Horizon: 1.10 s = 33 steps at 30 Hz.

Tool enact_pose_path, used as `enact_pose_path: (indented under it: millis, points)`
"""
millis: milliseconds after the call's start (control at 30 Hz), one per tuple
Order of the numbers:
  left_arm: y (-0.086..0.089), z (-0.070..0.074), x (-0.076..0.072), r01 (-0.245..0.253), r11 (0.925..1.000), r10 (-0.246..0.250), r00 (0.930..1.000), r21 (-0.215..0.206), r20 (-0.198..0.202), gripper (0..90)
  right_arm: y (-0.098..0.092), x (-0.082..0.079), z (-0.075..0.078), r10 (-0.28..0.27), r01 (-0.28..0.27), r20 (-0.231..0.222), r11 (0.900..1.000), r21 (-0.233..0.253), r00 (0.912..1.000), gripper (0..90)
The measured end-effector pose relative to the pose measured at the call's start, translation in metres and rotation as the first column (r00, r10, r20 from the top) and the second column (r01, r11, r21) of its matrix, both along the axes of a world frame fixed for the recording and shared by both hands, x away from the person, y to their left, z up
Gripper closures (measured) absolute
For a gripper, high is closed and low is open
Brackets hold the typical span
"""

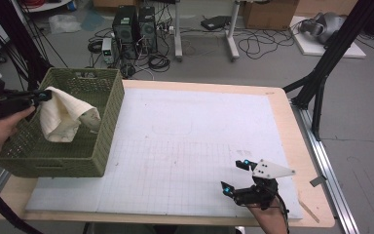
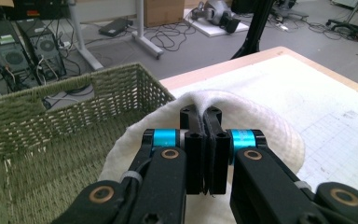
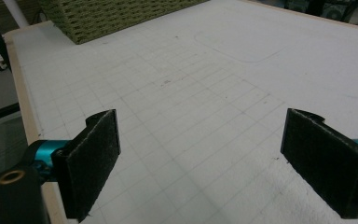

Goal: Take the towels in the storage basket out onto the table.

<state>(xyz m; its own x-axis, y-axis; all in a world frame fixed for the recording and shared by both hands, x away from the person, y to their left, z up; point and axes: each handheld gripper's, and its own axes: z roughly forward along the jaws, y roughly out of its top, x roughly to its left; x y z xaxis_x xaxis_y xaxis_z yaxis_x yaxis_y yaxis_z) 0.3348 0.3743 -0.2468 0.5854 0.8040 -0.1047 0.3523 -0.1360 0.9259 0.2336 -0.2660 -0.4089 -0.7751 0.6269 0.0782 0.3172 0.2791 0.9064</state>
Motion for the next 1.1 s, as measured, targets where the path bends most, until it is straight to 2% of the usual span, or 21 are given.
enact_pose_path:
  millis: [267,733,967,1100]
  points:
    - [-0.007,0.014,-0.001,0.019,0.9998,-0.019,0.9997,-0.003,0.018,88.0,0.000,0.000,0.000,0.001,-0.001,0.001,1.000,0.000,1.0000,11.0]
    - [-0.003,0.037,-0.008,0.023,0.9996,-0.022,0.9984,-0.018,0.052,87.9,0.001,0.001,0.000,0.002,-0.002,-0.001,1.000,-0.002,1.0000,10.9]
    - [-0.008,0.054,-0.012,0.055,0.9981,-0.052,0.9955,-0.030,0.079,87.9,0.001,0.001,-0.001,0.002,-0.002,-0.004,1.000,-0.003,1.0000,10.9]
    - [-0.015,0.058,-0.013,0.086,0.9956,-0.082,0.9925,-0.037,0.090,87.9,0.001,0.002,-0.001,0.002,-0.002,-0.001,1.000,-0.002,1.0000,11.0]
